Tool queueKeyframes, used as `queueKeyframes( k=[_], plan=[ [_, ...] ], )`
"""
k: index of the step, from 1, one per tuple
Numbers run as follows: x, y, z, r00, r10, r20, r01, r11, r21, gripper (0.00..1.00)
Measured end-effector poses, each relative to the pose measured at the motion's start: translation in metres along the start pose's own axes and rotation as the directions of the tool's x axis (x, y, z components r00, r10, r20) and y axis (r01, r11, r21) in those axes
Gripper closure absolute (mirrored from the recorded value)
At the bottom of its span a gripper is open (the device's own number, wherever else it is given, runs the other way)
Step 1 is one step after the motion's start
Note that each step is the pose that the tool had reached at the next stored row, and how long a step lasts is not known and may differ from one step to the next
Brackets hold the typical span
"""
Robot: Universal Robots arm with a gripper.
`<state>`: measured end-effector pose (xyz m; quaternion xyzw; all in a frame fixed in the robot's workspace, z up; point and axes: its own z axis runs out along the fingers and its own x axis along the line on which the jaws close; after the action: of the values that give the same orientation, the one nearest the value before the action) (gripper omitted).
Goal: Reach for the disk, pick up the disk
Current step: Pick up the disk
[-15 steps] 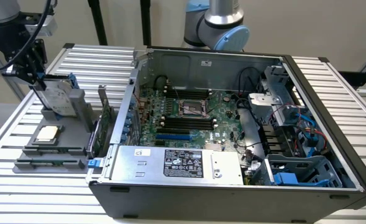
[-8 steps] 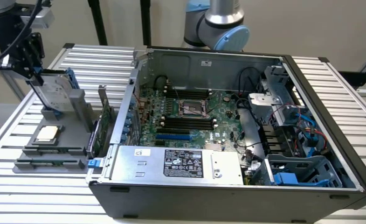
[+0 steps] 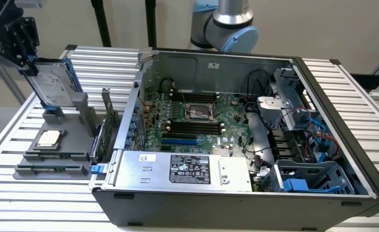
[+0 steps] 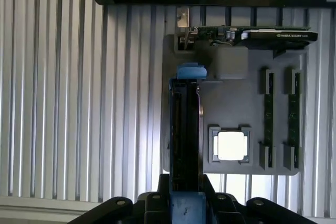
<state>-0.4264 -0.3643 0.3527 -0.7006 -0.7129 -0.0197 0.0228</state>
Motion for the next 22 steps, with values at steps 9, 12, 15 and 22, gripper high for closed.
queueKeyframes(
  k=[9,12,15,22],
  plan=[
    [0.002,0.0123,-0.0411,1.0000,-0.004,-0.0003,0.004,1.0000,0.0002,0.67],
    [0.002,0.0220,-0.0550,1.0000,-0.007,-0.0041,0.007,1.0000,0.0003,0.67],
    [0.001,0.0324,-0.0687,0.9999,-0.010,-0.0098,0.010,0.9999,0.0004,0.67],
    [0.001,0.0618,-0.1006,0.9996,-0.015,-0.0243,0.015,0.9999,0.0010,0.67]
  ],
)
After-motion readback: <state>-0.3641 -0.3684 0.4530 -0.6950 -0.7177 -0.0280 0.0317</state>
